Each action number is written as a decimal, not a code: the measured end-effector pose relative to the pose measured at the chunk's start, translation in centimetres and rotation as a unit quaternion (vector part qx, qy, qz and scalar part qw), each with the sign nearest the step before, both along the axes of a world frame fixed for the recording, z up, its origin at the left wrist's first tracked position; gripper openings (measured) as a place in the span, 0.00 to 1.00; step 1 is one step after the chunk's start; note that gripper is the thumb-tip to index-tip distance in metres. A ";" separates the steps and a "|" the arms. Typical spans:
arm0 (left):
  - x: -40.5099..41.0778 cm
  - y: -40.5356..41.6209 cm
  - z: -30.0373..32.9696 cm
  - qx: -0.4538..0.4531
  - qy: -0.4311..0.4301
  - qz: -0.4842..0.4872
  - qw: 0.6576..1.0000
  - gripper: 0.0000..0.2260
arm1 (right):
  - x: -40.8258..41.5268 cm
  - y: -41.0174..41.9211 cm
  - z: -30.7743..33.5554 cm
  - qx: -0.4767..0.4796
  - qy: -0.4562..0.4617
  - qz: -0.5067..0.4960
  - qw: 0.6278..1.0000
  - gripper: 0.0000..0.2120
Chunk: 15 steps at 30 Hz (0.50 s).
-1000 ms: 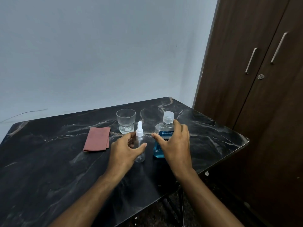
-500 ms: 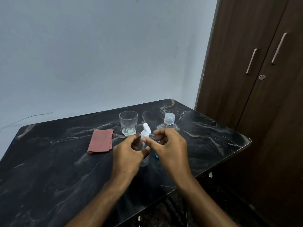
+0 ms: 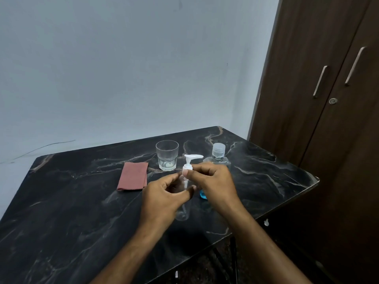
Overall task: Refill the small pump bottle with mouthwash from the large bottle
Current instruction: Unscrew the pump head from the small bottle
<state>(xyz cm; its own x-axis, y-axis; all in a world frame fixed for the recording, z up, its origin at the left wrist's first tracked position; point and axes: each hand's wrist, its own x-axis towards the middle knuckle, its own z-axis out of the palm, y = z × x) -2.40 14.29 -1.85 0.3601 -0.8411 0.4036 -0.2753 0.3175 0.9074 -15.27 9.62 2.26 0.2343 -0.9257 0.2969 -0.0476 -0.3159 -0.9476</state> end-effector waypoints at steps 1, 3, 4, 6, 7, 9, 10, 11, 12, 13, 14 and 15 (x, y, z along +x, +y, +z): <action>0.0 0.0 0.0 0.005 0.000 -0.003 1.000 0.15 | 0.0 0.1 0.0 0.001 0.001 0.018 1.000 0.03; -0.2 0.0 -0.1 0.018 0.011 -0.003 1.000 0.11 | 0.5 0.5 -0.1 0.003 -0.006 0.031 1.000 0.07; -0.4 0.0 -0.1 0.019 0.016 -0.001 1.000 0.10 | 0.9 0.7 -0.2 0.005 -0.018 0.008 1.000 0.10; -0.6 0.0 -0.2 0.010 0.004 0.005 1.000 0.08 | 1.3 0.9 -0.5 0.009 -0.049 -0.051 0.997 0.15; -0.7 0.1 -0.1 0.005 0.000 0.005 1.000 0.07 | 1.3 0.9 -0.5 0.011 -0.064 -0.060 0.996 0.14; -0.7 0.2 -0.1 0.001 0.004 0.000 1.000 0.09 | 0.9 0.8 -0.7 0.015 -0.081 -0.037 0.996 0.08; -0.6 0.2 -0.1 0.000 0.005 0.000 1.000 0.11 | 0.8 0.8 -0.6 0.014 -0.079 -0.021 0.997 0.07; -0.4 0.2 -0.1 0.000 0.005 0.003 1.000 0.13 | 0.8 0.9 -0.5 0.012 -0.073 -0.009 0.997 0.10; -0.3 0.2 -0.2 -0.001 0.003 0.007 1.000 0.13 | 0.8 1.0 -0.5 0.008 -0.063 -0.008 0.998 0.12; -0.2 0.1 -0.2 -0.002 -0.005 0.011 1.000 0.12 | 0.8 1.0 -0.5 0.002 -0.049 -0.018 0.999 0.14; -0.2 0.0 -0.3 -0.004 -0.014 0.016 1.000 0.11 | 0.9 1.0 -0.5 -0.007 -0.034 -0.034 0.999 0.16; -0.3 0.0 -0.4 -0.007 -0.023 0.021 1.000 0.11 | 1.0 0.9 -0.4 -0.014 -0.028 -0.047 0.998 0.16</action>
